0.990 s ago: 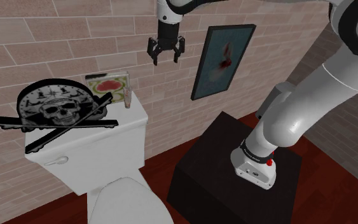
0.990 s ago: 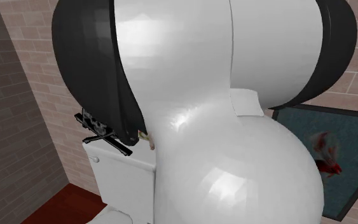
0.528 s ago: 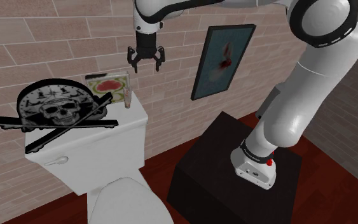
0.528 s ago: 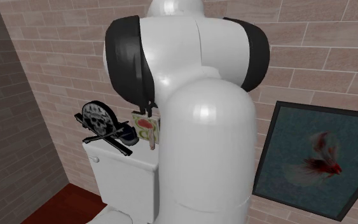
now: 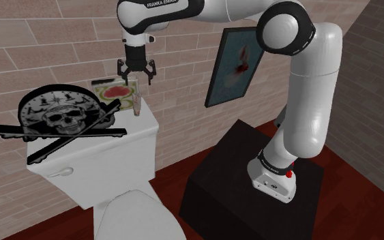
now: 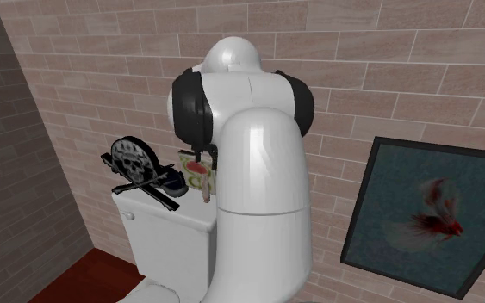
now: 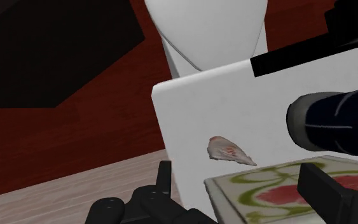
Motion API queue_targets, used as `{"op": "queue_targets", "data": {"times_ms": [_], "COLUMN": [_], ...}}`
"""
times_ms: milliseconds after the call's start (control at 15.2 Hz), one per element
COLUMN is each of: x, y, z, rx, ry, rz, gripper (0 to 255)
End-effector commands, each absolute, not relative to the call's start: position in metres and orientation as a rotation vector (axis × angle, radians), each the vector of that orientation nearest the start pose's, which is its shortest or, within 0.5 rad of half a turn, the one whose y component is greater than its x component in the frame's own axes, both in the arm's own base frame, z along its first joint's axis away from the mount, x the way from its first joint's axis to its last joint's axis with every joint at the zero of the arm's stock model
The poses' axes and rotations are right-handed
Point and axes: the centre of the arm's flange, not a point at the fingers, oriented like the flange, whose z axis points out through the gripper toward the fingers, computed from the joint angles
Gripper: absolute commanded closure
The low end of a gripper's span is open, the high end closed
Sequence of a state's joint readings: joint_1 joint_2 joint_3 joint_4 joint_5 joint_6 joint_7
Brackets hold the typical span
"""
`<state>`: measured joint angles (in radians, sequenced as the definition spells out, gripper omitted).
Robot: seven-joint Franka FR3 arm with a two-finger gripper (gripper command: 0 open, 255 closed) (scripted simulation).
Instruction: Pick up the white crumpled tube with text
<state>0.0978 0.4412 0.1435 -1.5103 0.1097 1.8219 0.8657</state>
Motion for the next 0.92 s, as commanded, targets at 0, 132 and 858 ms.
{"op": "queue_targets", "data": {"times_ms": [0,132,858], "x": [0.660,0.660,0.661], "y": [0.164,0.164,0.165], "z": [0.391,0.381,0.352], "rx": [-2.868,-2.868,-2.868], "ry": [1.026,1.026,1.026], "rz": [0.316,0.316,0.316], "gripper": [0,0,255]}}
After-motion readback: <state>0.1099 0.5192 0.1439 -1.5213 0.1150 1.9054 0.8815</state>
